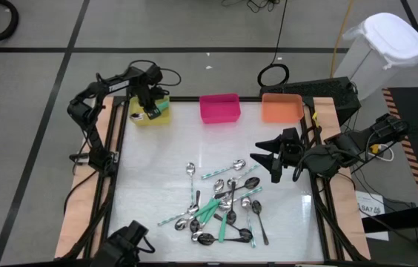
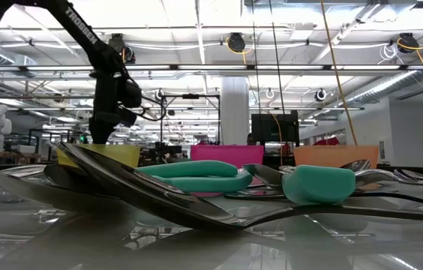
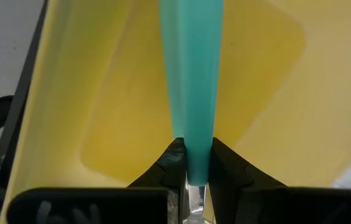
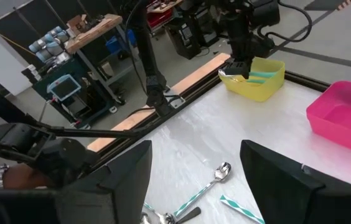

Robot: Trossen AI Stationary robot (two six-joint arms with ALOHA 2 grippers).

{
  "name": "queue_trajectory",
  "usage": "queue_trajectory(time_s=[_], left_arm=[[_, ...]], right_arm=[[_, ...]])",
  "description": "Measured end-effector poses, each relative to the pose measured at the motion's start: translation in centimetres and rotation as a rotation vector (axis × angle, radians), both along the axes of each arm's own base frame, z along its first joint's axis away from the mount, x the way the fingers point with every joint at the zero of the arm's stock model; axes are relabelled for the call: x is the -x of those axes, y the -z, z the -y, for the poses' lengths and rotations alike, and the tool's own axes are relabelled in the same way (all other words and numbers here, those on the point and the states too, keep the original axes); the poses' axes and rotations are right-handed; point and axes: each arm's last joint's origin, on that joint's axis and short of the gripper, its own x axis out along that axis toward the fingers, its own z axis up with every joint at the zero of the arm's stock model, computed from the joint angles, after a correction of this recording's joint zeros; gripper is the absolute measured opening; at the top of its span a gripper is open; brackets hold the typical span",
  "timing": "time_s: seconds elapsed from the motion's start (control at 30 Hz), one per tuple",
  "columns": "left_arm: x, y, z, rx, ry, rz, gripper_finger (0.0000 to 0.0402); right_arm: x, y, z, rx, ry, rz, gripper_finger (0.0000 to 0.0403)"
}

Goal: Sort silverware by color (type)
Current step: Put the light green spoon into the yellow bin

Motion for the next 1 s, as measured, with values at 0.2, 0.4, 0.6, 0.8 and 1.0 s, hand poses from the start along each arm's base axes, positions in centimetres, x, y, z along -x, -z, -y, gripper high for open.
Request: queue_trajectory(time_s=[0.2,0.4,0.6,0.8,1.0], left_arm=[[-0.3,1.1,-0.4,0.012,-0.008,-0.007,0.0041],[-0.5,1.5,-0.6,0.006,-0.029,-0.005,0.0055],[-0.6,1.5,-0.6,-0.001,-0.027,0.000,0.0059],[-0.6,1.5,-0.6,0.001,-0.017,-0.001,0.0061],[-0.6,1.5,-0.6,0.001,-0.028,-0.002,0.0062]], right_arm=[[0.0,0.0,0.0,0.000,0.000,0.000,0.0242],[0.0,0.0,0.0,-0.006,0.003,0.002,0.0242],[0.0,0.0,0.0,-0.006,0.004,0.002,0.0242],[0.0,0.0,0.0,0.002,0.016,0.004,0.0242],[0.0,0.0,0.1,0.004,0.022,0.005,0.0242]])
